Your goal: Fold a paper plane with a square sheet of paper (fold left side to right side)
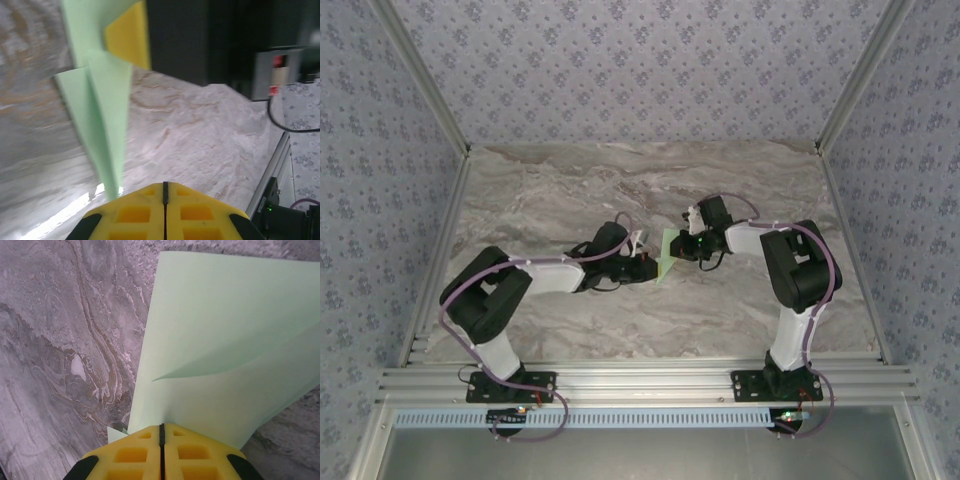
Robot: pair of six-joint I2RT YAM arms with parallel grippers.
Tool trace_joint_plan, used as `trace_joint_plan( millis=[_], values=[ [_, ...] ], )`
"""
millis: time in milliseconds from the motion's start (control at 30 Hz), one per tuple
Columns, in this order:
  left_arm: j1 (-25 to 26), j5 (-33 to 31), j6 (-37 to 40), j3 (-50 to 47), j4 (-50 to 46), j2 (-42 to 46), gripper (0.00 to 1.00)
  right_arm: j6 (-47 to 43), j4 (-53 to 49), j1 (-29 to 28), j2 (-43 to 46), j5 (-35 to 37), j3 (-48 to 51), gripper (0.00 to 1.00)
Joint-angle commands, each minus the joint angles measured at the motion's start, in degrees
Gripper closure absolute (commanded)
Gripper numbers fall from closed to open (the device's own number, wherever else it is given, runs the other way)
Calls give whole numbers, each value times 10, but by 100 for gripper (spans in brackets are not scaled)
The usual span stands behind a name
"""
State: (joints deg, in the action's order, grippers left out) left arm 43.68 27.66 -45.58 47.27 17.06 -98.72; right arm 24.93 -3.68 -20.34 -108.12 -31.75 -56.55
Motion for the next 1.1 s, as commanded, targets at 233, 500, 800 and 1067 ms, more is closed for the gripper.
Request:
trace_joint_plan(
  millis=[233, 500, 800, 1067],
  values=[
    [14, -10, 31, 97, -67, -98, 93, -15, -58, -6, -30, 43, -1, 91],
    [13, -28, 34, 108, -89, -130, 93, -17, -64, -7, -30, 48, -4, 91],
    [26, -18, 7, 20, -47, -93, 93, -24, -76, -6, -35, 57, -13, 91],
    [42, -21, 6, -31, -57, -28, 94, -24, -82, -6, -39, 58, -17, 91]
  ],
)
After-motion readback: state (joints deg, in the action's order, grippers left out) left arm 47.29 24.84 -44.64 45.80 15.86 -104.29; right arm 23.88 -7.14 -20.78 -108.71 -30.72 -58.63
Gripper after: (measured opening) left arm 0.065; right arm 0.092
